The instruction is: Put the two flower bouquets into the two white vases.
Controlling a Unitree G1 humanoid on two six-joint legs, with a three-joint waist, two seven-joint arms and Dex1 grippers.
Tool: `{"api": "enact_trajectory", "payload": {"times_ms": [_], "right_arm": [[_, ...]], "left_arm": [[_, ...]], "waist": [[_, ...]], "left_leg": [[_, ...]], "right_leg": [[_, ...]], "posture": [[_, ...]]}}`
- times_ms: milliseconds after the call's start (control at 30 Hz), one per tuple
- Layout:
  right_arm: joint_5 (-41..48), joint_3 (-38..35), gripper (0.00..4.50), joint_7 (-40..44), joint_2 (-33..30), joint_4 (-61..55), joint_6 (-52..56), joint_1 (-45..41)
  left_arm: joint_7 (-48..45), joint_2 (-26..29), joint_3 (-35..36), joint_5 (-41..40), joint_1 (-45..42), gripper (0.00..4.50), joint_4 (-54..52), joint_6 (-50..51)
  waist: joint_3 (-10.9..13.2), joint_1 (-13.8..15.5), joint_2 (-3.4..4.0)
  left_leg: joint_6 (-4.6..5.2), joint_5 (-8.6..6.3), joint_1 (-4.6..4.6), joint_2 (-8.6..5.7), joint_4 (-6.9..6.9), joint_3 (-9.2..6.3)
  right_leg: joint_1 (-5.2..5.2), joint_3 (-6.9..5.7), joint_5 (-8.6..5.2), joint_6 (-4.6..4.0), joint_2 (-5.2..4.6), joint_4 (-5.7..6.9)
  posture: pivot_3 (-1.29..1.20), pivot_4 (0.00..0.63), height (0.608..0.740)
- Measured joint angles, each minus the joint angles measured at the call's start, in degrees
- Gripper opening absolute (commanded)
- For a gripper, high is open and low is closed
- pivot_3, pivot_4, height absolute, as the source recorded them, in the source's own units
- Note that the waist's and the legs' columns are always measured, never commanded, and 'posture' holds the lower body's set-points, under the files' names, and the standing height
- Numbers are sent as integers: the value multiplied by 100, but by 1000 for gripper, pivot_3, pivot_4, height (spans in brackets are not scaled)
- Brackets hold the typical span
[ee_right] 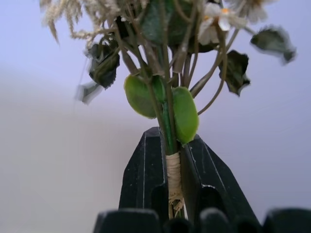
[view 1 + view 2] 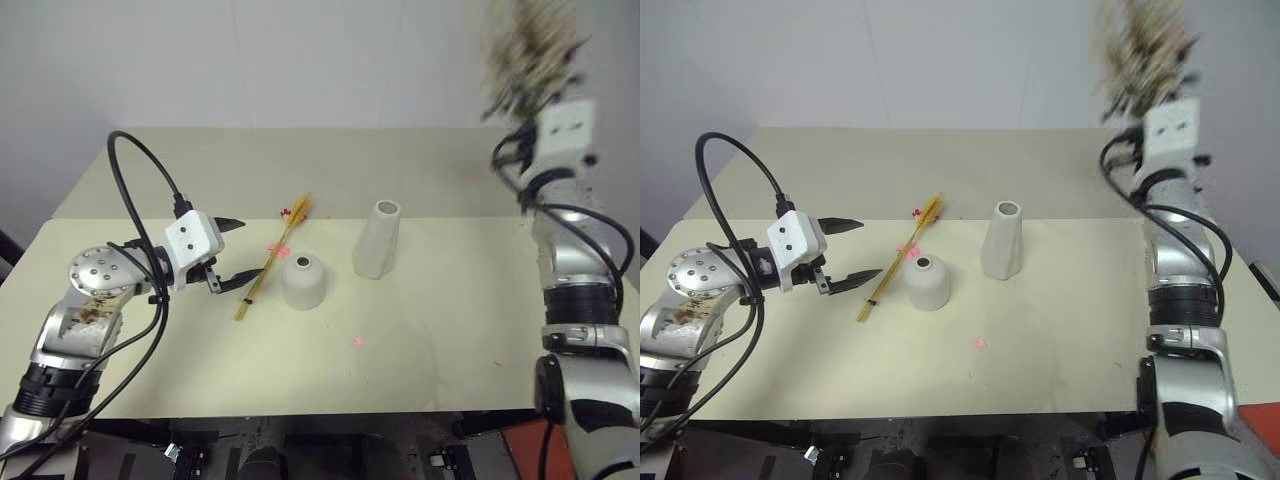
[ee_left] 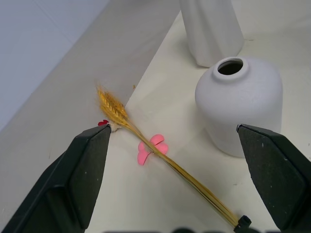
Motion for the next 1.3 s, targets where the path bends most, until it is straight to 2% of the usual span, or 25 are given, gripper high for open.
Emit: {"api": "enact_trajectory", "payload": {"times_ms": [133, 433, 967, 1300], "right_arm": [[1213, -465, 178, 617, 523, -1053, -274, 130], [2051, -125, 178, 713, 1148, -2671, 742, 707], [2261, 257, 178, 692, 2011, -2723, 887, 718], [2201, 385, 178, 906, 2120, -2371, 885, 719]], "left_arm": [[-21, 6, -1, 0, -77, 4500, -1, 8], [-125, 36, -29, 3, -202, 4500, 102, 1], [-172, -7, -96, -6, -314, 4500, 175, 11], [-162, -9, -95, -8, -233, 4500, 115, 102]], "waist": [[1, -22, 2], [2, -47, 6], [4, -104, 8], [5, -103, 10]], "left_leg": [[2, 0, 1, 2, 3, -1], [2, 0, 10, 2, 5, -3], [0, 1, 13, 2, 4, -5], [0, 2, 12, 1, 4, -5]], "right_leg": [[11, -1, 15, 4, 0, 3], [11, -1, 16, 3, 3, 12], [10, -2, 18, 0, 5, 23], [10, -2, 18, 0, 4, 21]], "posture": [[0, 150, 740], [0, 150, 740], [0, 150, 740], [0, 150, 740]]}}
